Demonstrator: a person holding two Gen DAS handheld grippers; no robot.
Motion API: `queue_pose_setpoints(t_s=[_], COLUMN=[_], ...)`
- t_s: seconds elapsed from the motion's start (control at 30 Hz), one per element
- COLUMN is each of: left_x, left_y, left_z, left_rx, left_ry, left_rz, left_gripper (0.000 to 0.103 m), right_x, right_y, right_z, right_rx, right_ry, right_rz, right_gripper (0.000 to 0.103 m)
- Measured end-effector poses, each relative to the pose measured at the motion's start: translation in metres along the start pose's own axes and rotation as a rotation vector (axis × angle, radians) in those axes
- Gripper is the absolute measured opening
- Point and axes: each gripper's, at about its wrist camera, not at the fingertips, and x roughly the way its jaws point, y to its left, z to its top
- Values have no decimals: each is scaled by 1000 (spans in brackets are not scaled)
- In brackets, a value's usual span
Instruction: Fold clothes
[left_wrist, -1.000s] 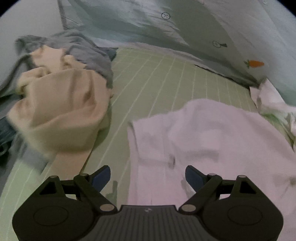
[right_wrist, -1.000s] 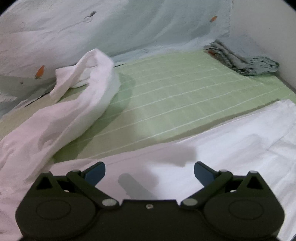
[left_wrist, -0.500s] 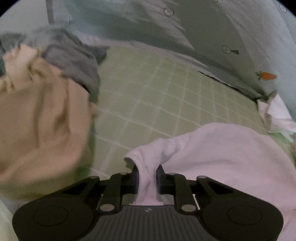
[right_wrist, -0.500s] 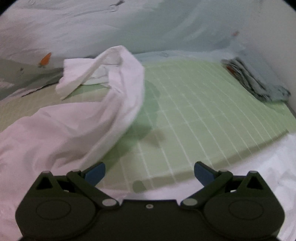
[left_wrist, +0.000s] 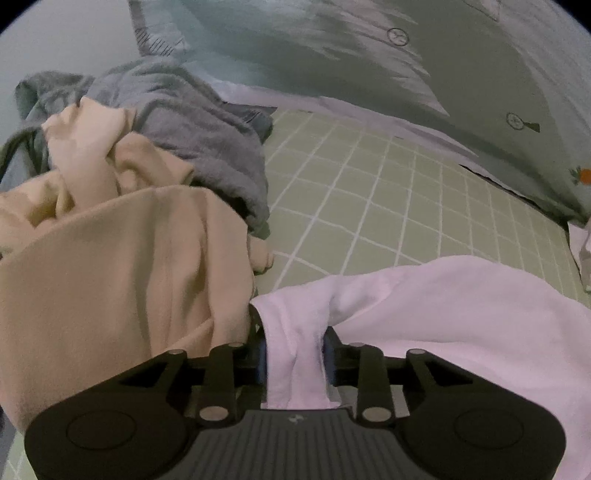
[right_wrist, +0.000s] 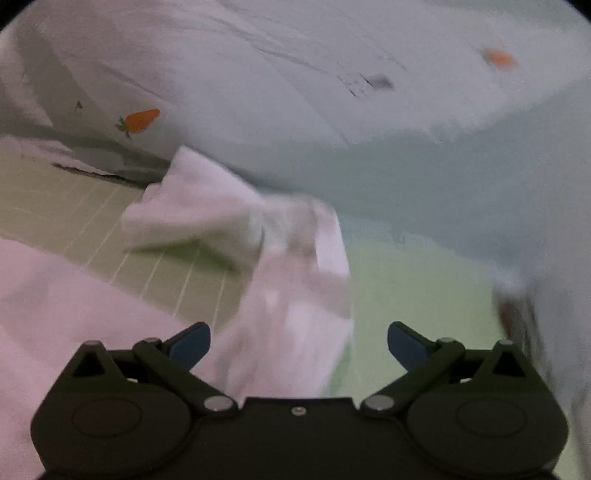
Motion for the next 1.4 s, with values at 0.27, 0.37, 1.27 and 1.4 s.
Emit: queue_pose_setpoints(t_s=[0.27,0.37,1.27,1.4], left_x=[3,3,7,7], left_y=[-13,-17,-34,-34], left_z=[-2,-1,2,4], left_rx=[5,35,62,72], left_ry=[14,20,45,52], left_rz=[62,76,152,152], left_gripper=[35,35,36,39], right_x=[91,99,29,80], right_y=[42,16,-259,-250], right_z=[53,55,-126,-87], right_rx=[-516,-399,811,818], right_ry=[-18,-11,172,117], right_rz=[-52,-1,-288,-119], right_gripper=[45,12,67,67])
